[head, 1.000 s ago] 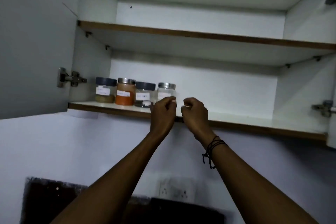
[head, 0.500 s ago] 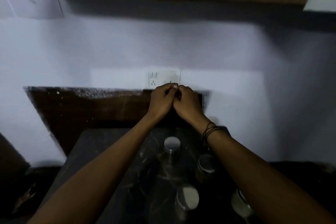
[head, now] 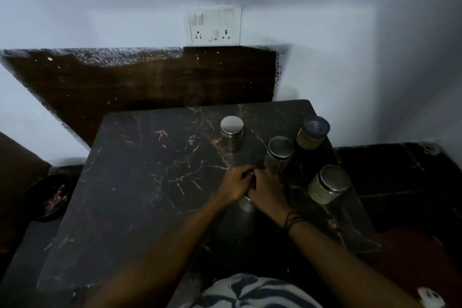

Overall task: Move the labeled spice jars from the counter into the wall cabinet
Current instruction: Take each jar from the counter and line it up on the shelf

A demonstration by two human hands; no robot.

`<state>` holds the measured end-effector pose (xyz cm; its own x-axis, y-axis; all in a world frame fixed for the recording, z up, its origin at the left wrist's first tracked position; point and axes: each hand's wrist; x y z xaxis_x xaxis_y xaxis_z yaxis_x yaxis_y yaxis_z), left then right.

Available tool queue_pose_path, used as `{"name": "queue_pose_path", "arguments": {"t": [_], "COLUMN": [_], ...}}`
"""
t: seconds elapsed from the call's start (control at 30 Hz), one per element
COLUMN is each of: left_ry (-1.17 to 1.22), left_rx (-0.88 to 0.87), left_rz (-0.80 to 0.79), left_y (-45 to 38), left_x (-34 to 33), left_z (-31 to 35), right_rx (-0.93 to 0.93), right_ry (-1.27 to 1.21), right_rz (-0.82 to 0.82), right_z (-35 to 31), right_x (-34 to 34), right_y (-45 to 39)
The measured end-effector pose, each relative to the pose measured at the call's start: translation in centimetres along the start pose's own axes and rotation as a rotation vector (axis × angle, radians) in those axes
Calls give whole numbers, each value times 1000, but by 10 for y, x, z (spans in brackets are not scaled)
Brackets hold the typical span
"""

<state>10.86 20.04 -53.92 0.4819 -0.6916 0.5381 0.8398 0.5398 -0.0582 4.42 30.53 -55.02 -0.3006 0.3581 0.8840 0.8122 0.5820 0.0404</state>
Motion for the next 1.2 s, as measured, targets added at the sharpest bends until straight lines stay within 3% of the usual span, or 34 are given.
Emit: {"name": "queue_pose_path", "arguments": {"t": [0.17, 0.33, 0.53, 0.67, 0.8, 0.9, 1.2], "left_ry": [19, -17, 308, 654, 623, 688, 877], "left_rx": [22, 45, 371, 633, 532, 530, 530], "left_rz": [-3, -38, 99, 240, 384, 400, 412], "left_y": [10, 8, 9, 8, 0, -1, 5], "left_x": [-18, -26, -28, -18, 0, 12, 23], "left_z": [-11, -24, -19, -18, -16, -17, -14], "right_rx": [49, 195, 105, 73, -21, -95, -220], "right_ry": [-260, -214, -252, -552, -785, -963, -1068], "right_rz": [-94, -95, 60, 206, 111, 107, 132], "right_z": [25, 42, 36, 33, 25, 11, -15], "right_x": [-5, -8, -11, -2, 7, 9, 23], "right_y": [16, 22, 23, 14, 8, 2, -12]}}
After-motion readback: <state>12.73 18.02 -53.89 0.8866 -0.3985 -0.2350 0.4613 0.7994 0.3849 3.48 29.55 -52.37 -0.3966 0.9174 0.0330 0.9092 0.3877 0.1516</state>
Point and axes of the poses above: each hand's wrist, its own y-axis away from the middle knuckle, its own x-axis out of the back of the hand, z = x × y, and after that the axes turned 10 degrees about z, right-handed
